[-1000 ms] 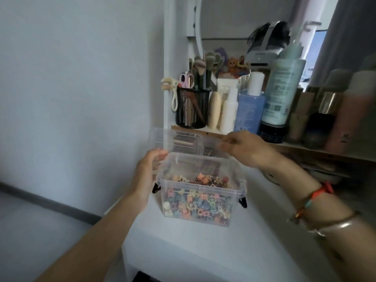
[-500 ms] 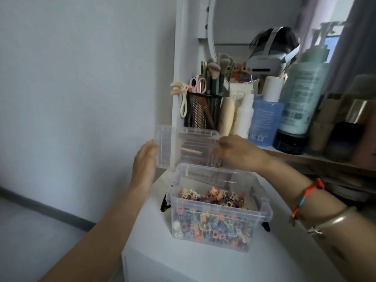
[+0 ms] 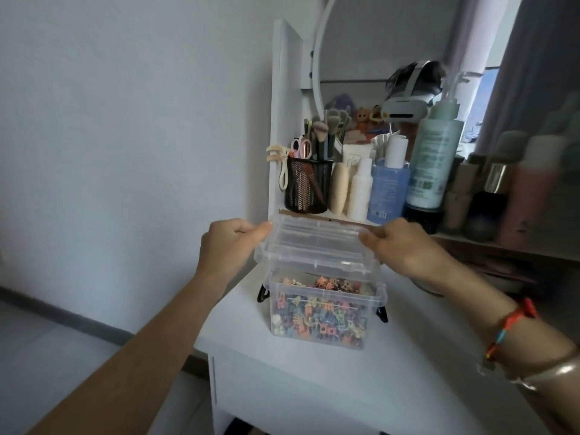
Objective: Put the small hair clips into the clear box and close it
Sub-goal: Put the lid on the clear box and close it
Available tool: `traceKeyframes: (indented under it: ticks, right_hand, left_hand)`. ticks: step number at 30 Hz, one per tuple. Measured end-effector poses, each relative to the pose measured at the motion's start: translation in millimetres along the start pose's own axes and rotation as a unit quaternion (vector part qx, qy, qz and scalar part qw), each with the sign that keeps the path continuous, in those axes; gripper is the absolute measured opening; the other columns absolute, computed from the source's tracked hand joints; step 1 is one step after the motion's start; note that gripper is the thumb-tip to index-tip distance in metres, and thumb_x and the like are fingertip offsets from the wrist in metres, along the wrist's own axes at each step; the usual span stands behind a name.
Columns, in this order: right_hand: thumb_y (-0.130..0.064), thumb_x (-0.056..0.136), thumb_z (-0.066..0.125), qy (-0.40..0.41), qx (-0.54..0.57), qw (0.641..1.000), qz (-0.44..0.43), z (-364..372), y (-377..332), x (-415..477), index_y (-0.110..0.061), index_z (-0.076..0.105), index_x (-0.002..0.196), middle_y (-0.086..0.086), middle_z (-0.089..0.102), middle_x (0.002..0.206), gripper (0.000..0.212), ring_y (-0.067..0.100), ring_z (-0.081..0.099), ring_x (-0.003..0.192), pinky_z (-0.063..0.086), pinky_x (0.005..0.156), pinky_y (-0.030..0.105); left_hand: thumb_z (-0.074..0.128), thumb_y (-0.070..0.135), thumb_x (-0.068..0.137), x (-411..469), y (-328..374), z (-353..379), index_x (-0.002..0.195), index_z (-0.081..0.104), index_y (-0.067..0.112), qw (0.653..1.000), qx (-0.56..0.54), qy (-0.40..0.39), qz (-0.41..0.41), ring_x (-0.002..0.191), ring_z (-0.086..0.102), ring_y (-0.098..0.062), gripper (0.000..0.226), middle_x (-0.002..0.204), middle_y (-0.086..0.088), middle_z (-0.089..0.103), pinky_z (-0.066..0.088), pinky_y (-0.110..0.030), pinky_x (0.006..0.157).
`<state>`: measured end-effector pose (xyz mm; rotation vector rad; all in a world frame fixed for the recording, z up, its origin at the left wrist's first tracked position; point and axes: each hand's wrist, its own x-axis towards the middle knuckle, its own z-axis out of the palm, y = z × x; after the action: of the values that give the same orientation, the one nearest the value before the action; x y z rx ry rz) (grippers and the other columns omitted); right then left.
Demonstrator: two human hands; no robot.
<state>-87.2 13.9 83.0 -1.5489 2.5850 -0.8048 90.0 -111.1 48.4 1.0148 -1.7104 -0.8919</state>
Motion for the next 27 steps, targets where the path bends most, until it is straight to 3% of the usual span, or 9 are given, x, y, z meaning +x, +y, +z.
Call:
traceKeyframes:
  ticks: [4, 7, 10, 14, 17, 19, 21, 24, 27]
  right_hand:
    - [-0.034, 0.094, 0.042, -0.025, -0.017, 0.999, 0.015, 6, 6, -9, -0.003, 0.058, 0.064, 0.018, 0.066, 0.085, 0.046, 0.029, 0.060, 0.082, 0.046, 0.077, 0.036]
    - [-0.034, 0.093, 0.043, -0.038, -0.012, 0.999, 0.033, 6, 10, -9, -0.007, 0.050, 0.056, 0.011, 0.060, 0.070, 0.046, 0.022, 0.054, 0.065, 0.043, 0.070, 0.031]
    - [-0.034, 0.092, 0.044, -0.064, 0.012, 0.996, 0.054, 7, 15, -12, -0.010, 0.050, 0.052, 0.004, 0.053, 0.056, 0.048, 0.015, 0.046, 0.053, 0.040, 0.060, 0.027]
    - [-0.043, 0.096, 0.028, -0.134, 0.053, 0.985, 0.095, 14, 19, -15, -0.004, 0.061, 0.091, 0.003, 0.058, 0.055, 0.051, 0.013, 0.046, 0.040, 0.040, 0.040, 0.019]
    - [-0.058, 0.092, 0.016, -0.201, 0.094, 0.963, 0.154, 17, 22, -20, -0.008, 0.053, 0.114, 0.008, 0.063, 0.065, 0.066, 0.016, 0.052, 0.042, 0.048, 0.045, 0.022]
    - [-0.061, 0.090, 0.015, -0.225, 0.118, 0.954, 0.161, 16, 24, -22, -0.010, 0.048, 0.122, 0.009, 0.064, 0.066, 0.069, 0.016, 0.052, 0.045, 0.048, 0.046, 0.023]
    - [-0.059, 0.091, 0.020, -0.214, 0.128, 0.958, 0.142, 14, 26, -21, -0.007, 0.051, 0.116, 0.007, 0.060, 0.056, 0.066, 0.013, 0.045, 0.039, 0.044, 0.041, 0.020]
    - [-0.052, 0.091, 0.038, -0.146, 0.116, 0.976, 0.109, 10, 28, -16, -0.005, 0.057, 0.077, 0.001, 0.046, 0.039, 0.053, 0.010, 0.035, 0.029, 0.032, 0.034, 0.014]
    - [-0.041, 0.092, 0.046, -0.107, 0.111, 0.984, 0.088, 9, 23, -14, -0.007, 0.051, 0.087, 0.000, 0.046, 0.048, 0.035, 0.010, 0.038, 0.039, 0.030, 0.035, 0.017]
  left_hand:
    - [0.064, 0.037, 0.083, -4, -10, 0, 0.089, 0.066, -0.008, 0.995, 0.054, -0.072, -0.052, 0.084, 0.055, -0.023, 0.045, 0.090, -0.014, 0.065, 0.038, -0.028, 0.074]
    - [0.062, 0.039, 0.083, -6, -17, 2, 0.088, 0.066, -0.004, 0.989, 0.066, -0.109, -0.080, 0.092, 0.060, -0.028, 0.044, 0.089, -0.015, 0.064, 0.037, -0.030, 0.076]
    - [0.063, 0.039, 0.083, -8, -17, 7, 0.083, 0.064, 0.000, 0.988, 0.050, -0.118, -0.088, 0.083, 0.057, -0.025, 0.038, 0.081, -0.011, 0.059, 0.042, -0.031, 0.077]
    - [0.062, 0.032, 0.085, -8, -17, 11, 0.092, 0.066, -0.005, 0.986, -0.001, -0.130, -0.104, 0.082, 0.061, -0.022, 0.038, 0.093, -0.016, 0.069, 0.048, -0.038, 0.090]
    - [0.058, 0.034, 0.088, -10, -15, 13, 0.097, 0.064, 0.000, 0.983, 0.002, -0.144, -0.119, 0.074, 0.055, -0.013, 0.035, 0.087, -0.006, 0.062, 0.043, -0.028, 0.072]
    - [0.054, 0.045, 0.088, -11, -16, 11, 0.101, 0.057, 0.010, 0.976, 0.026, -0.159, -0.147, 0.085, 0.054, -0.014, 0.038, 0.099, -0.004, 0.059, 0.038, -0.030, 0.072]
    - [0.051, 0.054, 0.085, -11, -19, 8, 0.106, 0.057, 0.015, 0.963, 0.027, -0.186, -0.194, 0.090, 0.056, -0.014, 0.045, 0.102, -0.002, 0.061, 0.041, -0.032, 0.079]
    - [0.053, 0.056, 0.083, -10, -20, 7, 0.100, 0.062, 0.014, 0.950, -0.008, -0.207, -0.233, 0.083, 0.059, -0.014, 0.046, 0.090, -0.002, 0.064, 0.048, -0.032, 0.078]
    - [0.058, 0.052, 0.082, -9, -19, 9, 0.096, 0.063, 0.008, 0.955, -0.014, -0.183, -0.232, 0.072, 0.059, -0.015, 0.047, 0.083, -0.005, 0.063, 0.049, -0.027, 0.067]
